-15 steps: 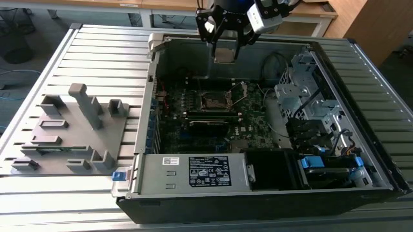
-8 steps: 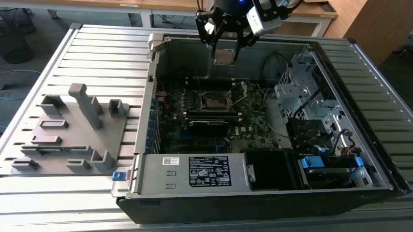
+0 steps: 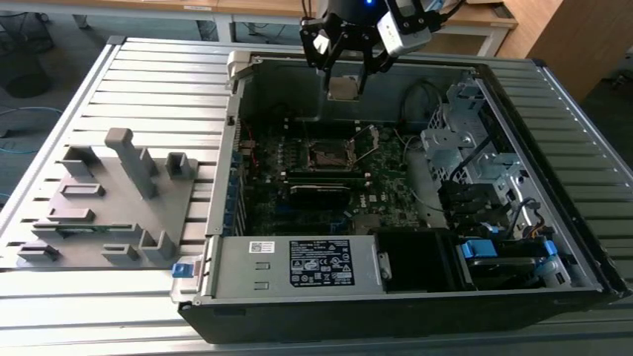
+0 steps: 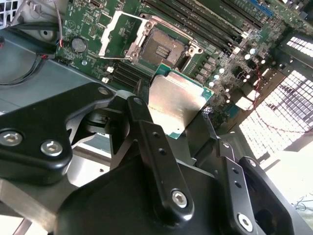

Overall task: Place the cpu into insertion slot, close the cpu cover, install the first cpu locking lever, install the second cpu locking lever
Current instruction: 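Place the cpu into insertion slot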

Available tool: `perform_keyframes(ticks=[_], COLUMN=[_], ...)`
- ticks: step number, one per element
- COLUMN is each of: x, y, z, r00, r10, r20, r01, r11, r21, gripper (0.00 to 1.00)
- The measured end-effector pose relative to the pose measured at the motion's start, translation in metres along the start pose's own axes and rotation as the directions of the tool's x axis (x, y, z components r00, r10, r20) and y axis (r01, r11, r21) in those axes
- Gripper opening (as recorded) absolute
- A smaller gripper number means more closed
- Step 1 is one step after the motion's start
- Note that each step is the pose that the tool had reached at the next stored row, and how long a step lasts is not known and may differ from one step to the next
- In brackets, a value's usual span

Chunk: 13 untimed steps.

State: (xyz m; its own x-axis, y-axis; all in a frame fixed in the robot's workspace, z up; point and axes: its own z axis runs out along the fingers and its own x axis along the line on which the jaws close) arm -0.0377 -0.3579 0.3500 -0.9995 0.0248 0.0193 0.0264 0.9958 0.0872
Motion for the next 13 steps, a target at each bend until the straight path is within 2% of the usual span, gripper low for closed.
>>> perform_keyframes(ticks=[13], x=[0.0], y=[0.0001], z=[0.0006], r00=[1.0], r10=[0.0], r20=[0.0002], r01=[0.0], r11=[1.0], r21=[0.0063], gripper=[0.54])
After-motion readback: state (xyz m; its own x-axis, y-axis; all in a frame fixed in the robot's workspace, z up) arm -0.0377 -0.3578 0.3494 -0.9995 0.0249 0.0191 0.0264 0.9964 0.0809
